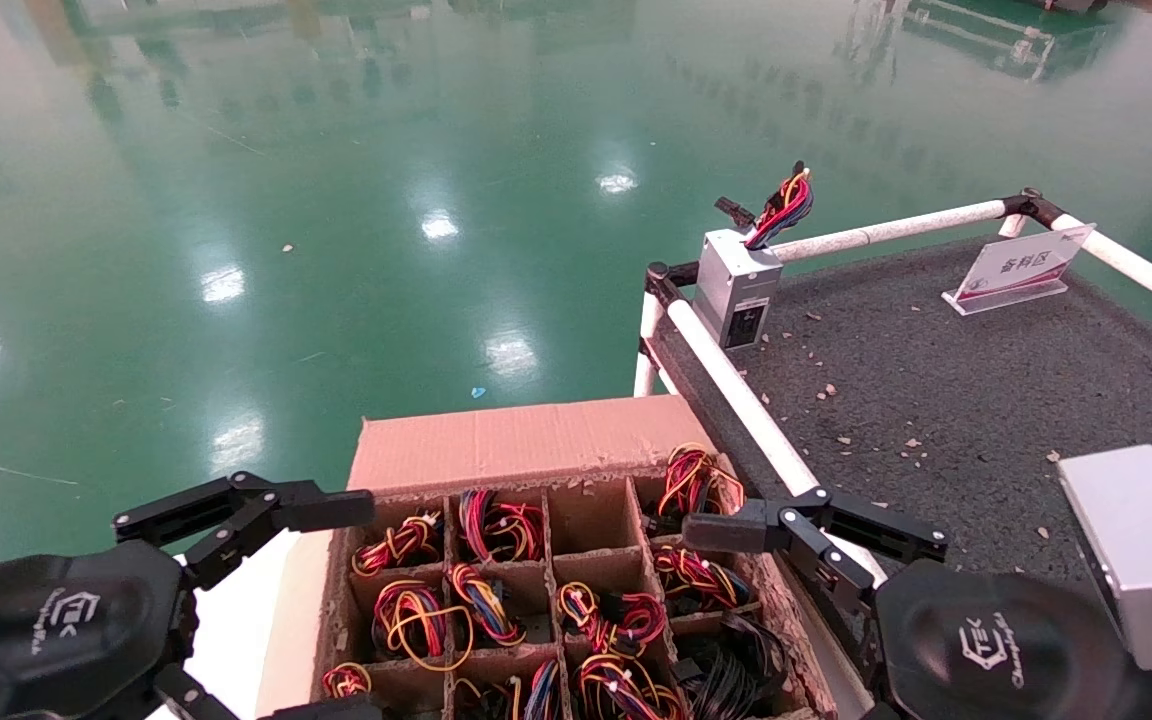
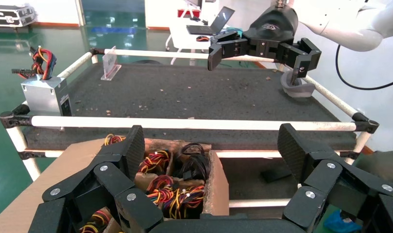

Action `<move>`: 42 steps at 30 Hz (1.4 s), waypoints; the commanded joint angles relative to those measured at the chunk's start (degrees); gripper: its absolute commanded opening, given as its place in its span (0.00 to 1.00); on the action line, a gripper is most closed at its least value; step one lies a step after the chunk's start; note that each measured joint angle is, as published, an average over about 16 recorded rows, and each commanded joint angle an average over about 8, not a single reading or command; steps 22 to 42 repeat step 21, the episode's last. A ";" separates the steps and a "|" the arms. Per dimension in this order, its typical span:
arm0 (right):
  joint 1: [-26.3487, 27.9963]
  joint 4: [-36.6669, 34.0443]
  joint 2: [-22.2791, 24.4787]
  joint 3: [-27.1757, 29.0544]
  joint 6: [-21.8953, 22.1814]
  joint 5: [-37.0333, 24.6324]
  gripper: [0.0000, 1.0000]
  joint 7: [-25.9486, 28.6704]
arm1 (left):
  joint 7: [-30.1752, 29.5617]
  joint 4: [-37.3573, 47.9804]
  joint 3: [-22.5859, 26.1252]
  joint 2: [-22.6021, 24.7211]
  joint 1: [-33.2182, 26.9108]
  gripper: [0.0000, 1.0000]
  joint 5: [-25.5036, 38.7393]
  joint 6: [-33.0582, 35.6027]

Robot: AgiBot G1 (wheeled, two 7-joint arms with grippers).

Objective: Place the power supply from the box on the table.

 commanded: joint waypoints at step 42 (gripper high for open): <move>0.02 -0.02 -0.01 0.00 0.01 0.00 1.00 0.00 | 0.00 0.00 0.00 0.00 0.00 1.00 0.00 0.00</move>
